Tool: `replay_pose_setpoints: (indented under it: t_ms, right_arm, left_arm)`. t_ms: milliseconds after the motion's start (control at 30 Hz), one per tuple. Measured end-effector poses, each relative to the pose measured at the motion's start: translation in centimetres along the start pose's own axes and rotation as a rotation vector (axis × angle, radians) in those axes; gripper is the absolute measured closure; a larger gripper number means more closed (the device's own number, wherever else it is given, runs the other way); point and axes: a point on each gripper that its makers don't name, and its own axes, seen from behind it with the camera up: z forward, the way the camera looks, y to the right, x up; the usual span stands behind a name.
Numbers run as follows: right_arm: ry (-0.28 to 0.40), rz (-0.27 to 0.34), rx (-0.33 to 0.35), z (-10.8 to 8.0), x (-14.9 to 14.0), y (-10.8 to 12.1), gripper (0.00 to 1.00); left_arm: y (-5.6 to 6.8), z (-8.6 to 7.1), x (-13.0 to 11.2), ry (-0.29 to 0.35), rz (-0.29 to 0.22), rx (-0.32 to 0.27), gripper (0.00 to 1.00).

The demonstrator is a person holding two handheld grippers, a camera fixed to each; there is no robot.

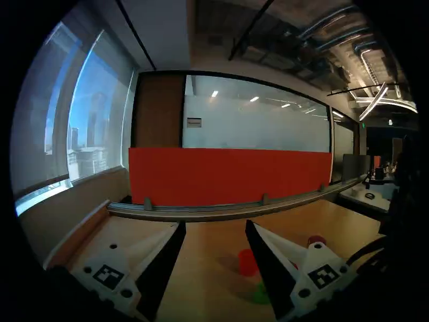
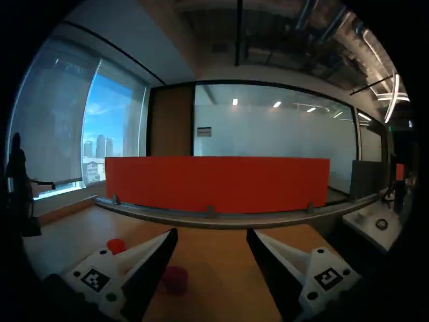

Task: Pour water

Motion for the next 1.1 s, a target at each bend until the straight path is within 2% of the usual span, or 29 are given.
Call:
replay_pose_setpoints:
  t_ms: [300, 700, 800, 1100]
  right_arm:
    - [-0.002, 0.006, 0.14, -0.4, 1.0, -2.7, 0.01]
    - [0.012, -0.019, 0.409, -2.0, 2.6, -9.6, 0.01]
    - [0.013, -0.032, 0.448, -2.3, 2.7, -10.8, 0.01]
    - [-0.022, -0.049, 0.5, -2.6, 2.2, -12.4, 0.01]
  left_arm:
    - [3.0, -0.1, 0.8, 0.008, -0.009, -0.148, 0.18]
    - [7.3, -1.0, 2.4, 0.028, 0.024, -0.347, 0.18]
    - [8.0, -1.2, 2.4, 0.024, 0.025, -0.385, 0.18]
    - [9.4, -1.9, 1.7, 0.0, 0.049, -0.459, 0.18]
